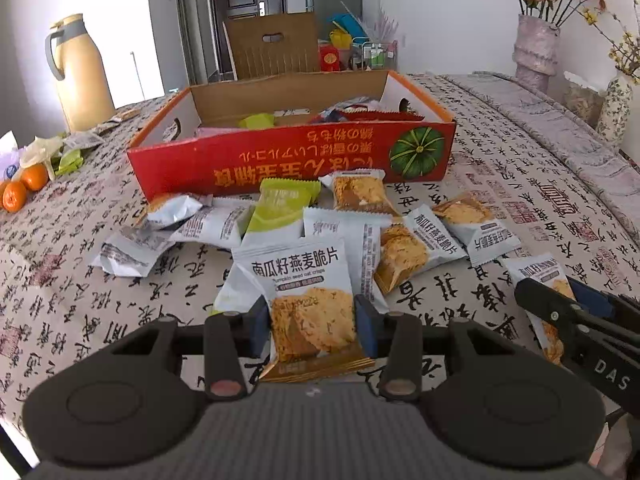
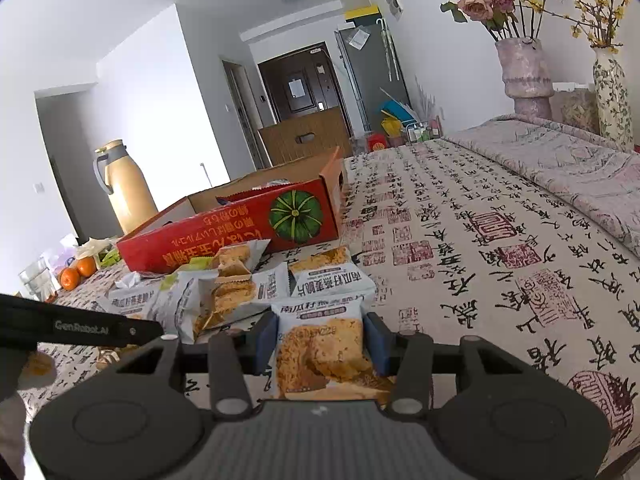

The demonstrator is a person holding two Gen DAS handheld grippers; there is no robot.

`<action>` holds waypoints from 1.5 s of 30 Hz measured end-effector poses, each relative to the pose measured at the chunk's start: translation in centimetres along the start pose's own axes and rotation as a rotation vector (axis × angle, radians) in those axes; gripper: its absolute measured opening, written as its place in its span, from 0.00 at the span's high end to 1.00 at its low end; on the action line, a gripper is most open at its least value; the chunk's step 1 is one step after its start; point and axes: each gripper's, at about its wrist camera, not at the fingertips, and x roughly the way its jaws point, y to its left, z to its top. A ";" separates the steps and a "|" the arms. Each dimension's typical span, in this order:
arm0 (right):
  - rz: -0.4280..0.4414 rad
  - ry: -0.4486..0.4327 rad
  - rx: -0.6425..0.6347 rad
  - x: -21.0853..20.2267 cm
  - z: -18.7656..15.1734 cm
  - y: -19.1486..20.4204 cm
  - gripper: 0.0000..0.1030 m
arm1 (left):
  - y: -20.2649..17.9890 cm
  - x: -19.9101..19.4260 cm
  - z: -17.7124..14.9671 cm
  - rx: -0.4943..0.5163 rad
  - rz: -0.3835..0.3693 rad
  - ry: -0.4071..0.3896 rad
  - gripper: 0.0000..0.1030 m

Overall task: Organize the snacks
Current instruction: 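Grasp another oat-crisp packet with the left tool while the right tool holds its packet, then carry both oat-crisp packets into the box and open both tools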

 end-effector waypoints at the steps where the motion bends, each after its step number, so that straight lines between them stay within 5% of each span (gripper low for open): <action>1: -0.001 -0.001 -0.005 0.1 0.1 0.1 0.55 | 0.0 -0.2 0.2 0.002 -0.003 -0.006 0.57; 21: -0.009 -0.091 -0.126 5.3 7.1 5.1 0.55 | 3.2 -1.4 7.9 -0.017 -0.047 -0.202 0.57; 45: -0.086 -0.091 -0.259 17.0 15.4 10.7 0.55 | 9.7 7.1 17.0 -0.096 -0.019 -0.265 0.57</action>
